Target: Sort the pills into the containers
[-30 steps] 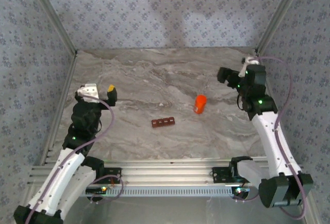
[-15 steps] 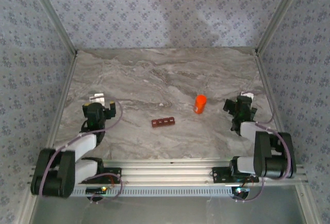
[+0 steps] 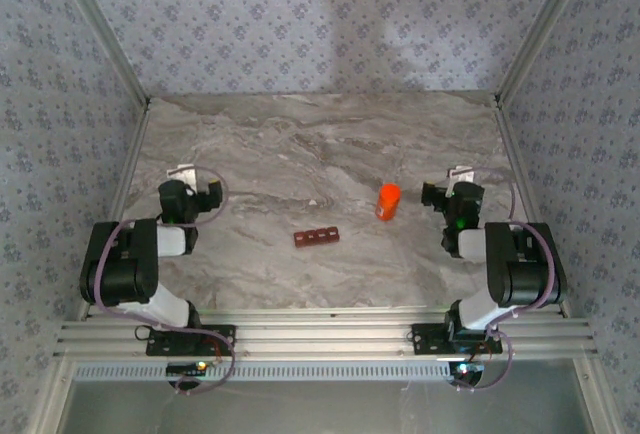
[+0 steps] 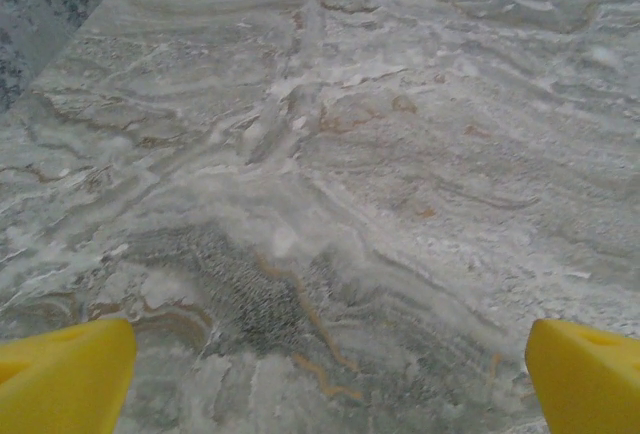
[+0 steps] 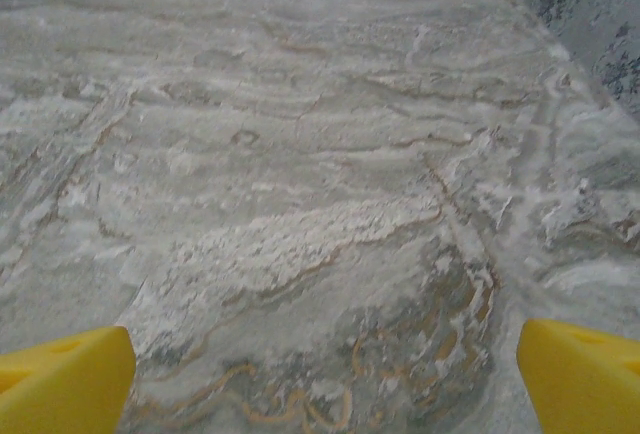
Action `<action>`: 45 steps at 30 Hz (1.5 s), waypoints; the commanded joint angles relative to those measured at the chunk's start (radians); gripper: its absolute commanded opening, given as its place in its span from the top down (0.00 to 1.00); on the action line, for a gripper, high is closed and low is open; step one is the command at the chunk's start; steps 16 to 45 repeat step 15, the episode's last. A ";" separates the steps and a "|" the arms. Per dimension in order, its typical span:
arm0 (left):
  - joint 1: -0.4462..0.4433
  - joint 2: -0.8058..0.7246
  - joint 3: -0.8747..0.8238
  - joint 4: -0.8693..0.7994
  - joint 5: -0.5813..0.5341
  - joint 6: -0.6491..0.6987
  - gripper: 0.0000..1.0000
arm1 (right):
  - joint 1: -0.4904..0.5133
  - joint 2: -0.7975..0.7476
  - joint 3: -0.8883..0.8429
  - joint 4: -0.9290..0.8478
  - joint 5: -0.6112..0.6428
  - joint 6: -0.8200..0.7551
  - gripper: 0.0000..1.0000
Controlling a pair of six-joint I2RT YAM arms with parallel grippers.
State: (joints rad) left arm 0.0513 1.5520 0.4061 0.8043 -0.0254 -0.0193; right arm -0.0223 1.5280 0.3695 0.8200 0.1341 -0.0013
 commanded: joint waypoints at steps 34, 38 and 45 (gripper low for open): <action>-0.037 -0.014 0.010 0.010 -0.006 0.003 0.01 | -0.002 -0.004 0.014 0.010 -0.055 -0.015 0.00; -0.037 -0.014 0.010 0.010 -0.006 0.003 0.01 | -0.002 -0.004 0.014 0.010 -0.055 -0.015 0.00; -0.037 -0.014 0.010 0.010 -0.006 0.003 0.01 | -0.002 -0.004 0.014 0.010 -0.055 -0.015 0.00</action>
